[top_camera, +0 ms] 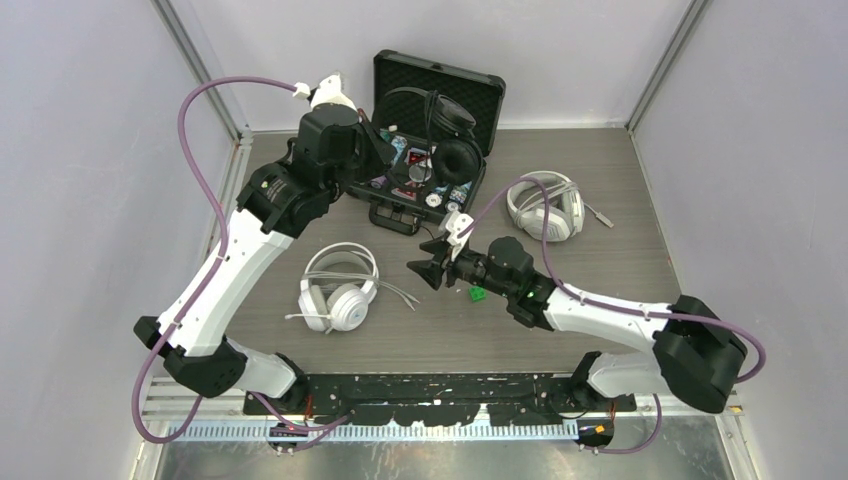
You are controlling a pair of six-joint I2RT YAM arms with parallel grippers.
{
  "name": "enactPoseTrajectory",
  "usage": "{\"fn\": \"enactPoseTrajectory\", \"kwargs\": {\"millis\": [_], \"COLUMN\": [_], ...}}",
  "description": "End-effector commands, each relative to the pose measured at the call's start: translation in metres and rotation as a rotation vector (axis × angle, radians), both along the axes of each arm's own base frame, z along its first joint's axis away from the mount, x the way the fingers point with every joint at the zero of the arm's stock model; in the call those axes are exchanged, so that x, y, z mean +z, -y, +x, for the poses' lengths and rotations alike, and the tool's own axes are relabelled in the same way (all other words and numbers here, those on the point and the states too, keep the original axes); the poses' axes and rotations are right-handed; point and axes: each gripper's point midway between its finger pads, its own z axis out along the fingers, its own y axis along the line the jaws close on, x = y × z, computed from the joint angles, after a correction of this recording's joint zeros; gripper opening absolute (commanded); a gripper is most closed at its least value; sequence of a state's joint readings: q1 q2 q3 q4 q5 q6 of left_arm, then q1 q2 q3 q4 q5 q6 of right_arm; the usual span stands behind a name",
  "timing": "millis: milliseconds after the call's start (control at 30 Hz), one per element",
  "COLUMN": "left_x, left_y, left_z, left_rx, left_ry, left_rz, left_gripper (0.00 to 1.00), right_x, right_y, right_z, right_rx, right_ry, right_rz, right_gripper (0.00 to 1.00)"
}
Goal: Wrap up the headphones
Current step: Wrap the headphones cable around the headphones.
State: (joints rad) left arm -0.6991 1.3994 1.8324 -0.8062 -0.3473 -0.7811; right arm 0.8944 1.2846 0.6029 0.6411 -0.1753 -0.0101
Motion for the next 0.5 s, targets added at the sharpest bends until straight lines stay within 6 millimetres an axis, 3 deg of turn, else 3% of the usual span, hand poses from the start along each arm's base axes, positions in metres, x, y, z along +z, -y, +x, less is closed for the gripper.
{"fn": "enactPoseTrajectory", "kwargs": {"millis": [0,267,467], "left_x": [0.040,0.038,0.040], "left_y": [-0.006,-0.010,-0.007], "left_z": [-0.006,-0.004,-0.006], "left_rx": [0.000,0.015,-0.008], "left_ry": [0.099,0.105,0.104], "left_rz": [-0.072,-0.042,-0.047], "left_gripper": [0.00,0.00,0.00], "right_x": [0.036,0.063,0.072], "right_y": [0.007,0.024,0.036], "right_z": [-0.018,-0.045,-0.027], "right_rx": [0.062,0.117,0.020], "right_ry": [0.068,0.066,0.176], "right_rz": [0.047,0.088,0.037], "right_gripper": [0.54,0.54,0.69]}}
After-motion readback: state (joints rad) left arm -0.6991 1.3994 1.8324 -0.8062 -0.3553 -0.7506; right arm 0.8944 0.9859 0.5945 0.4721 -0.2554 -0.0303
